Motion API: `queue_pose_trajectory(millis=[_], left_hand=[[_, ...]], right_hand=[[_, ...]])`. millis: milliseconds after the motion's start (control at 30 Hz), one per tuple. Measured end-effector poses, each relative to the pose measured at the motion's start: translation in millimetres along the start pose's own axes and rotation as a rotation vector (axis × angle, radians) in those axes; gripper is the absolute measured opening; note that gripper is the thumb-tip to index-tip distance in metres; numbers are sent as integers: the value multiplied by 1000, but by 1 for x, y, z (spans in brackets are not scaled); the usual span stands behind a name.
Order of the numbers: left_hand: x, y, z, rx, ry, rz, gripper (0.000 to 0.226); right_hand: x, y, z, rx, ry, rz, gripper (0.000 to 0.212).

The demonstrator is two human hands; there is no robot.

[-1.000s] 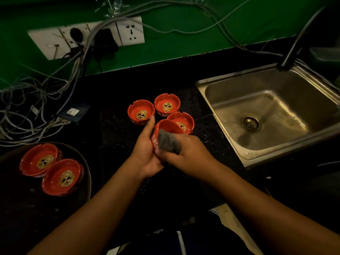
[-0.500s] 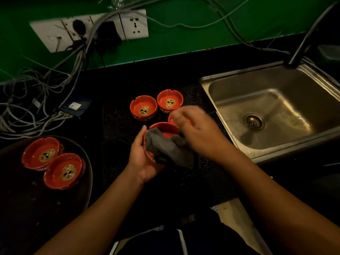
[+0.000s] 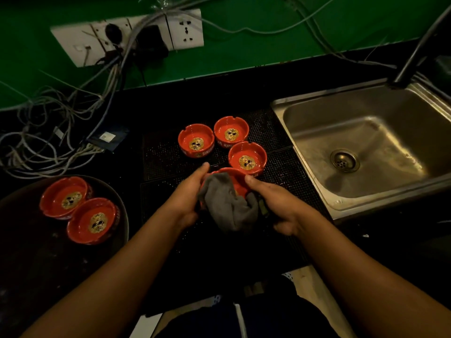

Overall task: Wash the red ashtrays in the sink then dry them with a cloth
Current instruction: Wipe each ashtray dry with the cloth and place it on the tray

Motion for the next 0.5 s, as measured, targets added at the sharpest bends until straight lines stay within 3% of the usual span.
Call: queue_pose_trajectory(millis=[67,100,167,233,300,400,500], left_hand=[[6,-17,21,-182,219,266,29],[15,-19,35,-279,358,317,24],[35,1,53,-573,539,182,18],[46,32,43,-1041,516,-62,30],[45,50,16,-1400,424,-216,56],[35,54,-3,-1585,394,-166,88],[35,58,0,-1530,543,-208,95]], right_hand=[[0,-8,6,-45,23,9,33],[-1,-11,9,-77,40,15,34],[-4,-16,14,-157,51,26,35],[-9,-20,15,-230,15,42,40],[-14,-19,15,-288,-31,28,56],[-18,-13,13,-355,-85,-13,62],[-20,-13,7,-375,-146,-29,68]])
Point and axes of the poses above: each hand's wrist, its own x-axis away from the middle knuckle, its own y-axis out of the palm, z = x × y, the point moved 7 cm from there along -x, towards the middle knuckle, and after that the axes turned 3 degrees about -z, right-handed, at the moved point
